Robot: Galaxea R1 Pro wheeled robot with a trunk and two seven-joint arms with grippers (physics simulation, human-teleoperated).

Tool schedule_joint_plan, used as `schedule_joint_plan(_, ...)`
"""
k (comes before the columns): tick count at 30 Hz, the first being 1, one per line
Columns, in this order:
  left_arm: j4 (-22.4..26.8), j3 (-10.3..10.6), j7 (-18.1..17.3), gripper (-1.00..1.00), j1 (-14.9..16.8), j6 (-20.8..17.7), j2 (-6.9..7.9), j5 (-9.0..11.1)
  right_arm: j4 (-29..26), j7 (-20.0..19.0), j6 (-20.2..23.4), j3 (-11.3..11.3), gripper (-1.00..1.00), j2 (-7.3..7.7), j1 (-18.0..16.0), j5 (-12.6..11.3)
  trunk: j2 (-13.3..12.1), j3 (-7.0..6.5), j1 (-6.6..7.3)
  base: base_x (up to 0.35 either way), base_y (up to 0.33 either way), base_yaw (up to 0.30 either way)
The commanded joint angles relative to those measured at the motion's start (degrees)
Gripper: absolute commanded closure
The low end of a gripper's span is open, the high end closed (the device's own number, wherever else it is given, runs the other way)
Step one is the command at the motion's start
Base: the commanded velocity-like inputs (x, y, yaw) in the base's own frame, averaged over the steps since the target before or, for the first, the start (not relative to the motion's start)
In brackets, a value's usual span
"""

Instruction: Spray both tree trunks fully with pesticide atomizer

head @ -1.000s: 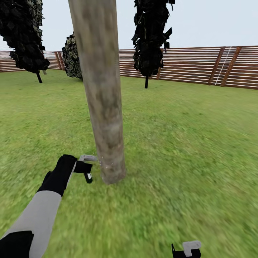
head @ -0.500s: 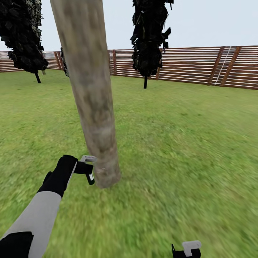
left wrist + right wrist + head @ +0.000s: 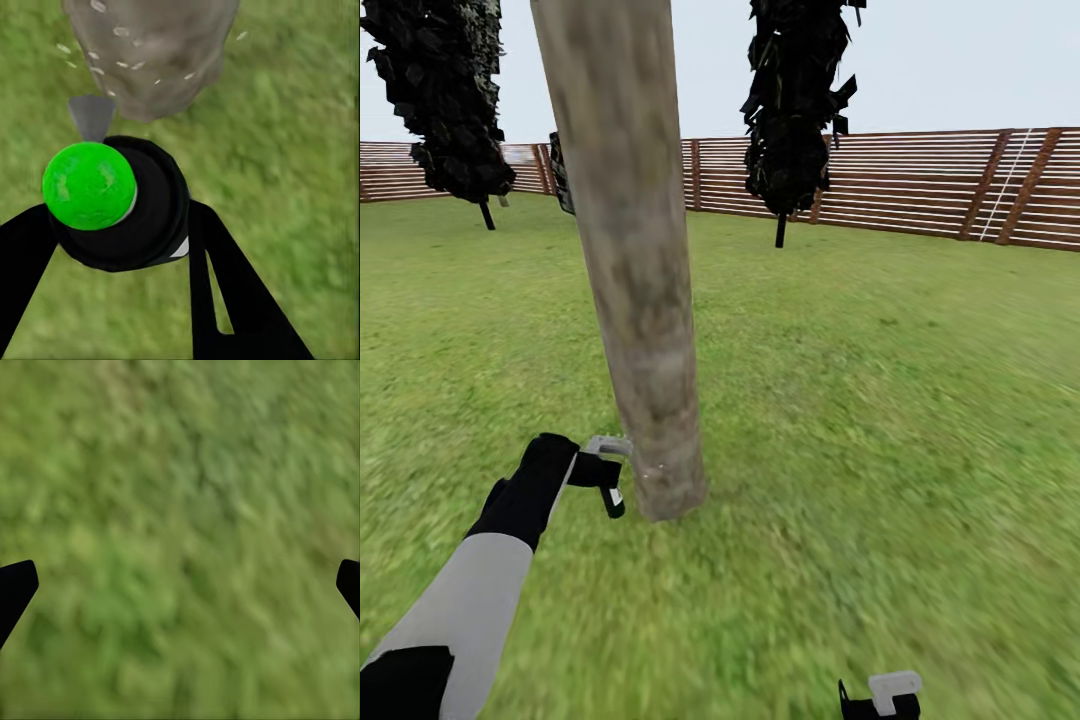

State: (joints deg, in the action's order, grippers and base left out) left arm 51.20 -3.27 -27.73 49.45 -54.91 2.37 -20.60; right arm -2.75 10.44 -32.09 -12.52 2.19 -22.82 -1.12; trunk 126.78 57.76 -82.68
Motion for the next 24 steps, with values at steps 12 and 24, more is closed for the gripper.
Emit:
schedule_joint_plan(12,-0.1,-0.5,-0.7,1.0,0.4,-0.2,3.13,-0.8,0.0,0.3,0.0,-0.5,-1.0,0.0,0.0,-0.1,0.0,0.05,0.01,0.046,-0.058,0.001)
schedule_joint_plan(24,-0.1,-0.5,-0.7,1.0,4.9,-2.3,3.82,-0.8,0.0,0.2,0.1,-0.5,-1.0,0.0,0.0,0.0,0.0,0.05,0.01,-0.038,-0.023,0.0)
